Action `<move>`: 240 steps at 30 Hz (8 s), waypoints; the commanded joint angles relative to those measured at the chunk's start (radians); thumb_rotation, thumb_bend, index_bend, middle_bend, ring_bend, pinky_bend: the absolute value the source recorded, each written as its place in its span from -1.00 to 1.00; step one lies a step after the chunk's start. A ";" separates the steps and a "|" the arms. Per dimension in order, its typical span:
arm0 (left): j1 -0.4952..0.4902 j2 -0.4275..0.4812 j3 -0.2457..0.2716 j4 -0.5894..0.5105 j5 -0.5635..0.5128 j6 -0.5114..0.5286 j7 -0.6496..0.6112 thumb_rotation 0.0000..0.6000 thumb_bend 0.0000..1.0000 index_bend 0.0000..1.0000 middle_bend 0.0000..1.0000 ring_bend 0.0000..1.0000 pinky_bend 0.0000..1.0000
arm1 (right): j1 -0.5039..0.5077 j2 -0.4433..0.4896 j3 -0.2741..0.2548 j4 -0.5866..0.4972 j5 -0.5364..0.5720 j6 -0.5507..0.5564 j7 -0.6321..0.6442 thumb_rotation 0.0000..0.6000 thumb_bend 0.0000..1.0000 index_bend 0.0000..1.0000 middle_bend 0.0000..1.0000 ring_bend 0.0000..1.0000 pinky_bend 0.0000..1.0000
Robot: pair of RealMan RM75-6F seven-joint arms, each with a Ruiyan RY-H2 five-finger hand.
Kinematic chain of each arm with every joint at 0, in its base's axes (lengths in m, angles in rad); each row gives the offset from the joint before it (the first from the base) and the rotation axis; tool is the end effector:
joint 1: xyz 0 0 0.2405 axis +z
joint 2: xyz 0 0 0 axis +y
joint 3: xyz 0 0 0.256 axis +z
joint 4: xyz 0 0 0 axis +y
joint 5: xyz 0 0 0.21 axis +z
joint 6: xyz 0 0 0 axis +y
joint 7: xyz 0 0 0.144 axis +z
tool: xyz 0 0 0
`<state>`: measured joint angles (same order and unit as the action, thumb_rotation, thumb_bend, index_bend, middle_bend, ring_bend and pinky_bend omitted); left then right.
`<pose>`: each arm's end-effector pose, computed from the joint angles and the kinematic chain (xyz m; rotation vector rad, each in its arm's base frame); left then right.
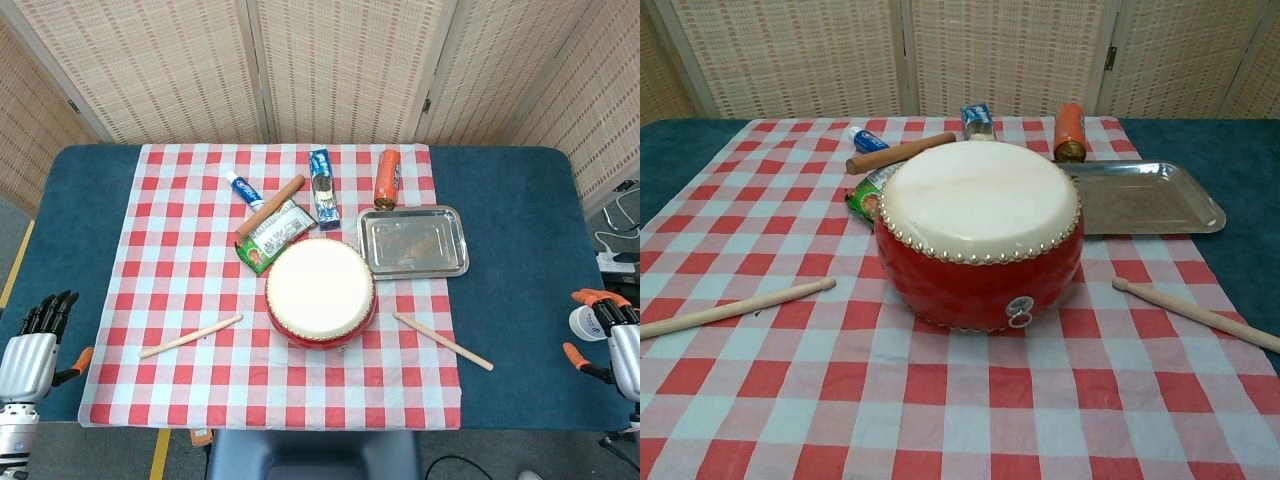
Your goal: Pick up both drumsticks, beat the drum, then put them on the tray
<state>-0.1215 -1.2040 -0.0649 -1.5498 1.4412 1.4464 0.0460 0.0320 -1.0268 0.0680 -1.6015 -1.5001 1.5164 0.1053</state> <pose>-0.3173 0.1960 0.1374 -1.3733 -0.9101 -0.8744 -0.3243 -0.1684 0.1970 1.3228 -0.8947 0.9067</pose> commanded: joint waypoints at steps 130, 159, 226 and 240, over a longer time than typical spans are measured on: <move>-0.263 -0.383 -0.023 0.315 0.081 -0.341 -1.675 1.00 -0.28 0.00 0.22 0.12 0.10 | -0.005 0.024 0.001 -0.006 -0.032 0.028 0.070 1.00 -0.63 -0.49 -0.55 -0.63 -0.36; -0.211 -0.471 -0.160 0.202 -0.035 -0.118 -1.346 1.00 -0.32 0.69 0.92 0.75 0.74 | 0.001 0.017 0.003 -0.001 -0.039 0.031 0.085 1.00 -0.63 -0.49 -0.55 -0.63 -0.36; -0.175 -0.619 0.132 0.635 0.173 -0.098 -1.253 1.00 -0.19 0.69 0.91 0.75 0.92 | 0.002 0.027 0.007 -0.038 -0.024 0.024 0.067 1.00 -0.63 -0.49 -0.52 -0.63 -0.36; -0.179 -0.643 0.131 0.691 0.187 -0.071 -1.132 1.00 0.60 0.92 1.00 1.00 1.00 | 0.000 0.029 0.007 -0.041 -0.025 0.027 0.082 1.00 -0.63 -0.49 -0.50 -0.62 -0.36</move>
<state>-0.2975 -1.8498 0.0623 -0.8638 1.6186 1.3657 -1.0997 0.0326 -0.9980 0.0757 -1.6426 -1.5248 1.5432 0.1863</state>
